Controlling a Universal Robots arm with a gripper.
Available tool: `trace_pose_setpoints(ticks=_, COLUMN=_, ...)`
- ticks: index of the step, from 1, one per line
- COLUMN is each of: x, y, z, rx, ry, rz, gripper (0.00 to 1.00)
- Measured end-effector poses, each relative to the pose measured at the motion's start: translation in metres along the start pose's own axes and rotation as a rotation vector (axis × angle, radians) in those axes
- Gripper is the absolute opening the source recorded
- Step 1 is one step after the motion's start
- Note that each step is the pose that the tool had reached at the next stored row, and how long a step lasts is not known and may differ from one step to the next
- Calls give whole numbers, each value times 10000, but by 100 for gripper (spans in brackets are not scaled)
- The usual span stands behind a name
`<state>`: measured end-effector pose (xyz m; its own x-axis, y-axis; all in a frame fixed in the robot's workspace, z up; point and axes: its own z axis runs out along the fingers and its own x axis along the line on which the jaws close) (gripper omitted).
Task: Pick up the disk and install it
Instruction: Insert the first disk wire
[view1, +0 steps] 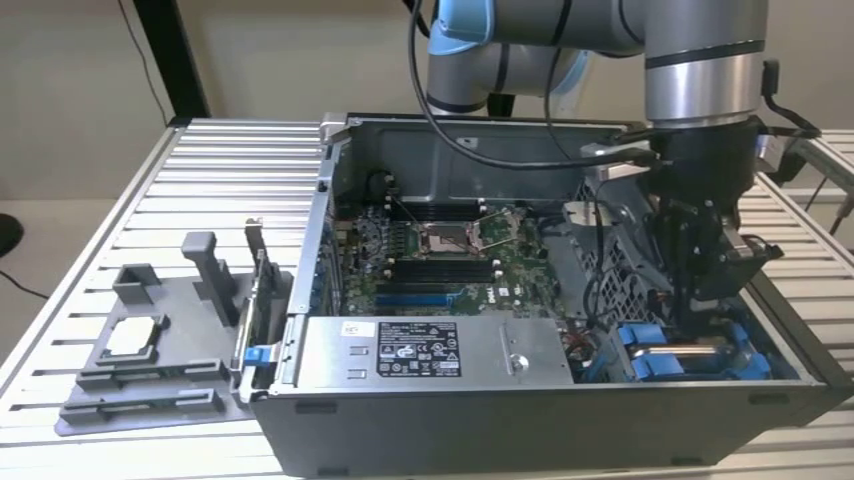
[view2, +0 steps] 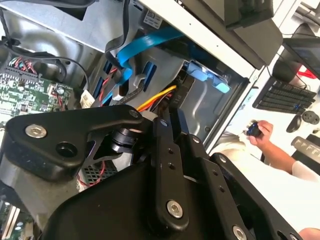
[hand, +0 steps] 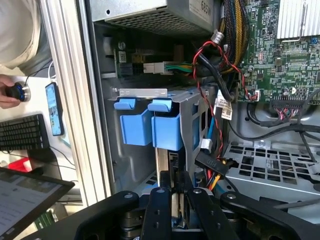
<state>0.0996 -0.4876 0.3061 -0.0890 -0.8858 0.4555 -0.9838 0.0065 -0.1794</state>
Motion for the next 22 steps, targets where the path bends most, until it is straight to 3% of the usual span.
trace_pose_setpoints(ticks=4, x=-16, y=6, z=31, rx=-2, ry=-4, rz=2, gripper=0)
trace_pose_setpoints(ticks=16, x=-19, y=7, z=35, rx=-1, ry=-9, rz=2, gripper=0)
trace_pose_setpoints(ticks=17, x=-22, y=7, z=38, rx=0, ry=-18, rz=4, gripper=100)
trace_pose_setpoints(ticks=20, x=-21, y=7, z=37, rx=-1, ry=-16, rz=3, gripper=100)
trace_pose_setpoints(ticks=22, x=-1, y=-1, z=0, rx=-3, ry=-17, rz=3, gripper=100)
